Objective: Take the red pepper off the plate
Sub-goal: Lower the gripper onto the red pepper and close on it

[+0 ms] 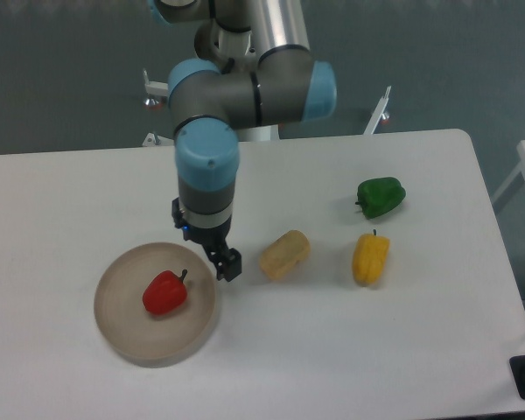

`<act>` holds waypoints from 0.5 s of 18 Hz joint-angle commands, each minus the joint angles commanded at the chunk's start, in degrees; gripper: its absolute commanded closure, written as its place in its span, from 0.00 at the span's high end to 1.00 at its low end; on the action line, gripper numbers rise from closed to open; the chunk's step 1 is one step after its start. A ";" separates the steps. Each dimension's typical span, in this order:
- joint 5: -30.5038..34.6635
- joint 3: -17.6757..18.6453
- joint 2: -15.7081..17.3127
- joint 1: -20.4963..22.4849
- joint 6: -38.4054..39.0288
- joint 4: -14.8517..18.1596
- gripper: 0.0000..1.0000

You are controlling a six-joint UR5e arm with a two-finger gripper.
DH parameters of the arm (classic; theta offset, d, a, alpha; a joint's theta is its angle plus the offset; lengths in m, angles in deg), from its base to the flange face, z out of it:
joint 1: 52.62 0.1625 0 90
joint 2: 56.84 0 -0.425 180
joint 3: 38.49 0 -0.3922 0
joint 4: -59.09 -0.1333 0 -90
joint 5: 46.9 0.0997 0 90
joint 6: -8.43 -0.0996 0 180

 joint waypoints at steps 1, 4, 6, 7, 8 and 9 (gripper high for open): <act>0.09 0.26 -0.35 -0.44 0.00 -0.44 1.00; 0.26 0.53 -2.19 -1.23 1.13 -2.80 1.00; 1.49 0.53 -3.77 -2.20 4.99 -6.05 1.00; 2.19 0.53 -4.13 -2.81 5.18 -6.50 1.00; 2.63 0.53 -4.66 -3.16 5.27 -6.68 1.00; 2.72 0.53 -5.10 -3.25 5.62 -6.68 1.00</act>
